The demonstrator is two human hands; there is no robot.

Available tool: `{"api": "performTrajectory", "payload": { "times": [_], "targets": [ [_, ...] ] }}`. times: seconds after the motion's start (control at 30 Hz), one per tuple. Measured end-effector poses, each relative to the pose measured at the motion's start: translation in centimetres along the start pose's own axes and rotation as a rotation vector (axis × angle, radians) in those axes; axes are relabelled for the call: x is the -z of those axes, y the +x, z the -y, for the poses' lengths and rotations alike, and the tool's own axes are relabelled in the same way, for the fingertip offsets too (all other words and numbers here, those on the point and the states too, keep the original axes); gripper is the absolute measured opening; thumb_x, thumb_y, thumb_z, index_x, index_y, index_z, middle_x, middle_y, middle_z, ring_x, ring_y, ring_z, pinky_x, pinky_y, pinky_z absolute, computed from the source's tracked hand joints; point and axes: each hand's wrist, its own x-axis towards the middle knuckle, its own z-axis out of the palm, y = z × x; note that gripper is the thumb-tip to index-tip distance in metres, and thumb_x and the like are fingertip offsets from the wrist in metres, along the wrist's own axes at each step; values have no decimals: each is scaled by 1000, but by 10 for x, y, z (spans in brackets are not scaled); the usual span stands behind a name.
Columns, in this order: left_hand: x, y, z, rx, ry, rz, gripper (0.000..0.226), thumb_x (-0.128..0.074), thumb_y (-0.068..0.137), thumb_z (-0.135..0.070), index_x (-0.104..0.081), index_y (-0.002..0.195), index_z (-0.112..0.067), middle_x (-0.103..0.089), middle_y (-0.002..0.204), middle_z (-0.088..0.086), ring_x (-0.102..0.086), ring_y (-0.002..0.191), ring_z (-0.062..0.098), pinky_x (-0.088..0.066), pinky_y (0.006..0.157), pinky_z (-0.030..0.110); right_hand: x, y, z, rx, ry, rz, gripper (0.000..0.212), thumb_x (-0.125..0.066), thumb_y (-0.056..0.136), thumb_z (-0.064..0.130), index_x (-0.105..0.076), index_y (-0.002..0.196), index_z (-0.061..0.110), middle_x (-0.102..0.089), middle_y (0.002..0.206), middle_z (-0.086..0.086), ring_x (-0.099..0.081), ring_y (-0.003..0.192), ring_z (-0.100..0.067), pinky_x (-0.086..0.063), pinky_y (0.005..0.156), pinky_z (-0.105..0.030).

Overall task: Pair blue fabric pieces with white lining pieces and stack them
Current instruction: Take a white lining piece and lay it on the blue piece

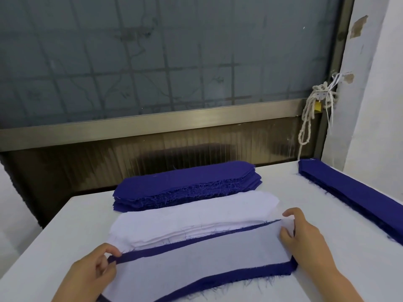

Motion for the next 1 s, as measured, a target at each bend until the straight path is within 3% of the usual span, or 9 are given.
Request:
{"api": "performTrajectory", "payload": {
  "times": [0.13,0.5,0.73,0.87,1.0],
  "targets": [
    [-3,1,4,1,-11,-34,31,-78,72,-1,-62,78,-27,-59,55,5,-53,49,11,-37,62,1,1,-1,1,5,-14,-13,27,-52,93,21,-35,112,30,-49,61,-4,-51,58,-21,-44,56,-34],
    [-13,1,17,-59,-179,-128,38,-70,75,10,-68,76,-28,-54,57,14,-50,50,6,-37,56,9,4,-3,5,43,-42,-22,12,-50,94,15,-51,100,26,-44,73,12,-48,65,-6,-37,56,-26],
    [-14,4,20,28,-143,-104,32,-72,77,0,-66,81,-32,-55,61,11,-50,49,9,-41,59,13,3,-1,6,18,-55,-42,11,-50,93,15,-53,96,24,-46,82,7,-51,65,-13,-41,56,-30],
    [-12,6,20,99,-43,-163,34,-73,74,-1,-63,89,-31,-50,76,3,-53,69,20,-43,67,27,2,0,3,3,-100,-156,14,-58,87,7,-62,96,17,-47,92,-3,-47,81,-24,-43,65,-36],
    [-13,5,14,132,3,-315,28,-72,75,-1,-63,92,-21,-54,88,4,-53,83,24,-45,80,37,-3,4,11,155,-205,-206,19,-66,82,2,-67,95,15,-55,95,-7,-48,83,-26,-43,73,-39]
  ]
}}
